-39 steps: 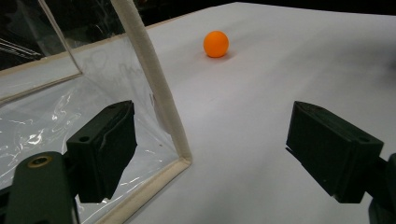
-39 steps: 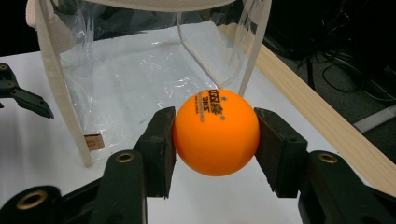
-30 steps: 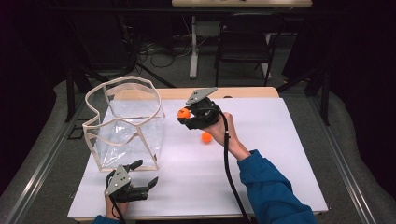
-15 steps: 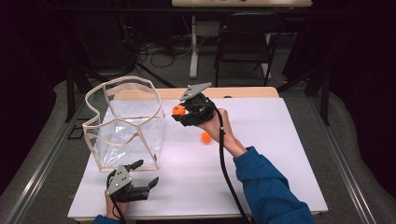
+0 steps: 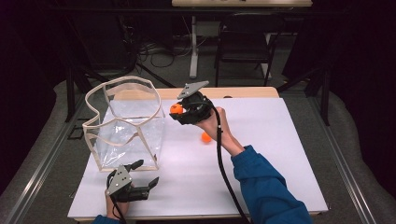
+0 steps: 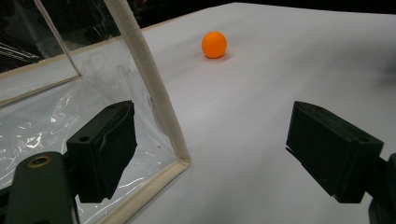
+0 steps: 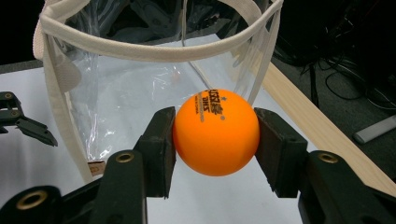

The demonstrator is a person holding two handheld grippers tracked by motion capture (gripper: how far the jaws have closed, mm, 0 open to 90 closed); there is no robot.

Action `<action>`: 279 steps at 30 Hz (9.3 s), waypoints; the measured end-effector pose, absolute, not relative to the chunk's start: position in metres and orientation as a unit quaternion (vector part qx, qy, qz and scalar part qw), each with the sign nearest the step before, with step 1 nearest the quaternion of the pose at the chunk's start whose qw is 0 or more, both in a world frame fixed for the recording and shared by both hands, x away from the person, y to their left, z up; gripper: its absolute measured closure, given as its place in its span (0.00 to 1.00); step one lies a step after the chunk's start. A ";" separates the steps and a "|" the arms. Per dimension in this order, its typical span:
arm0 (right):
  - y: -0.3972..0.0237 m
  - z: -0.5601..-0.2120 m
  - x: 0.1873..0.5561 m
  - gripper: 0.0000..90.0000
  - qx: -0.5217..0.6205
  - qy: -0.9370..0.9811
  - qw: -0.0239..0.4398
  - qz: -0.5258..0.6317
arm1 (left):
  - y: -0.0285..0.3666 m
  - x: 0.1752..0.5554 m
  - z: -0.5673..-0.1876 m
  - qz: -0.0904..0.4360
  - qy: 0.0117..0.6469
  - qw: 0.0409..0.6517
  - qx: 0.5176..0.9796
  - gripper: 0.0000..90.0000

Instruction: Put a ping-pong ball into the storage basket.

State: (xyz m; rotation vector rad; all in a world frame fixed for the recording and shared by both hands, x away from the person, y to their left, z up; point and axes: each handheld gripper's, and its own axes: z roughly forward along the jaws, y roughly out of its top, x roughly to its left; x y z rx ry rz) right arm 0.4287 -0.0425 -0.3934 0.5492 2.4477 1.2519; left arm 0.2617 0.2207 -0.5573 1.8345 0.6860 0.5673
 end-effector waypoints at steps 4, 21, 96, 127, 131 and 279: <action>-0.042 -0.392 0.430 0.57 0.191 0.861 0.170 0.440 | 0.221 0.262 -0.557 0.237 0.287 0.523 0.767 0.18; -0.037 -0.383 0.432 0.57 0.185 0.852 0.181 0.454 | 0.221 0.262 -0.558 0.237 0.285 0.523 0.767 0.18; -0.001 -0.348 0.432 0.57 0.171 0.828 0.220 0.487 | 0.220 0.261 -0.556 0.238 0.277 0.528 0.767 0.18; 0.025 -0.361 0.437 0.56 0.170 0.826 0.202 0.499 | 0.222 0.261 -0.556 0.236 0.280 0.531 0.764 0.18; 0.028 -0.364 0.437 0.56 0.170 0.827 0.199 0.497 | 0.222 0.261 -0.556 0.237 0.280 0.532 0.763 0.18; -0.121 -0.477 0.377 0.01 0.264 0.854 0.154 0.421 | 0.228 0.259 -0.557 0.240 0.286 0.532 0.760 0.18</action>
